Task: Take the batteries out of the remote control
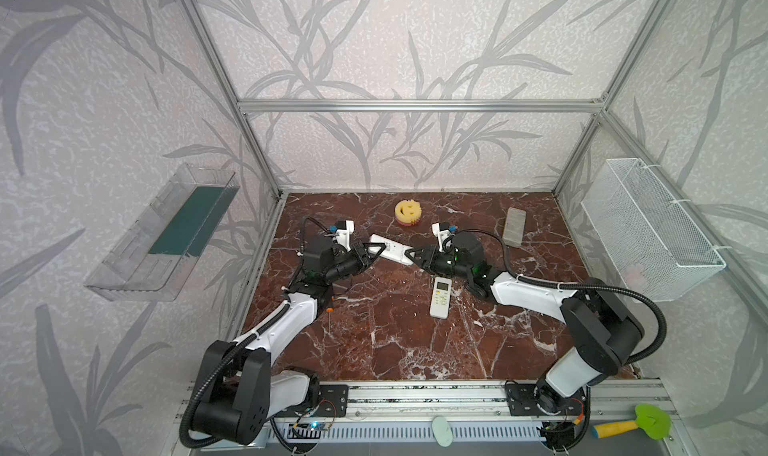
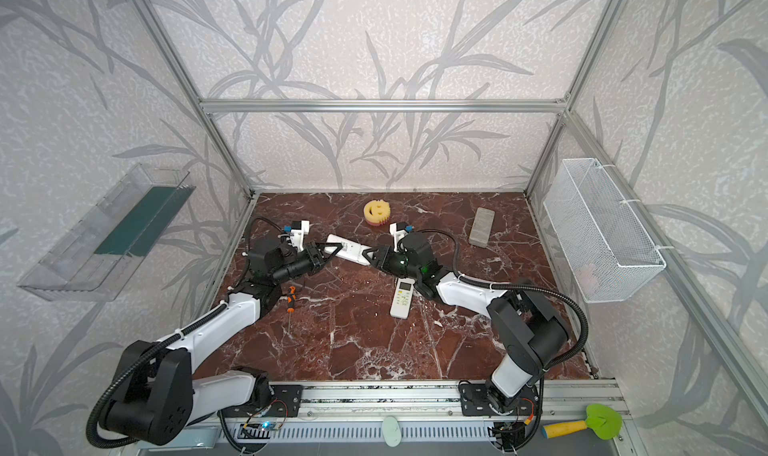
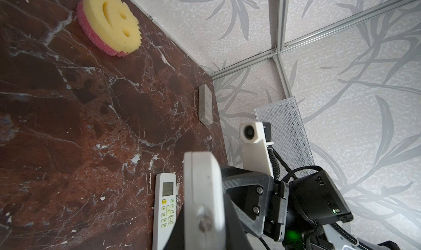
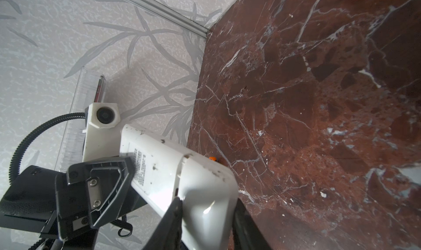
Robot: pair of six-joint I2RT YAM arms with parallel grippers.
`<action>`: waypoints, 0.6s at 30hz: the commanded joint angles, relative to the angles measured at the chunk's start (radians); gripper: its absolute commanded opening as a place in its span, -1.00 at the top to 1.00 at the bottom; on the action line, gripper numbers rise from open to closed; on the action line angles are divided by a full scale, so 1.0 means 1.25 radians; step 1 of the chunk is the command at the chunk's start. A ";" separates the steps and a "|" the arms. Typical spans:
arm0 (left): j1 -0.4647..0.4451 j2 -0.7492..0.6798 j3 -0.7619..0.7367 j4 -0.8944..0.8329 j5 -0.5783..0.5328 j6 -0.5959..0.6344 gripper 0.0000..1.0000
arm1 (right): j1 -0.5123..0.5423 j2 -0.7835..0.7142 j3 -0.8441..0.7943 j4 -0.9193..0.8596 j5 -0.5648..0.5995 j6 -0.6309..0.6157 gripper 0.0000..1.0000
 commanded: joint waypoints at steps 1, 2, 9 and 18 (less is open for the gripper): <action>-0.007 0.010 -0.005 0.056 0.021 0.012 1.00 | -0.002 0.021 -0.006 -0.078 0.022 -0.038 0.29; -0.007 0.024 -0.010 0.066 0.023 0.013 1.00 | -0.004 0.028 -0.006 -0.082 0.022 -0.041 0.29; -0.005 0.120 -0.017 0.145 0.028 0.001 1.00 | -0.025 0.092 -0.012 -0.041 -0.004 -0.026 0.29; 0.005 0.167 0.002 0.108 0.016 0.040 1.00 | -0.030 0.134 -0.012 0.020 -0.024 0.001 0.34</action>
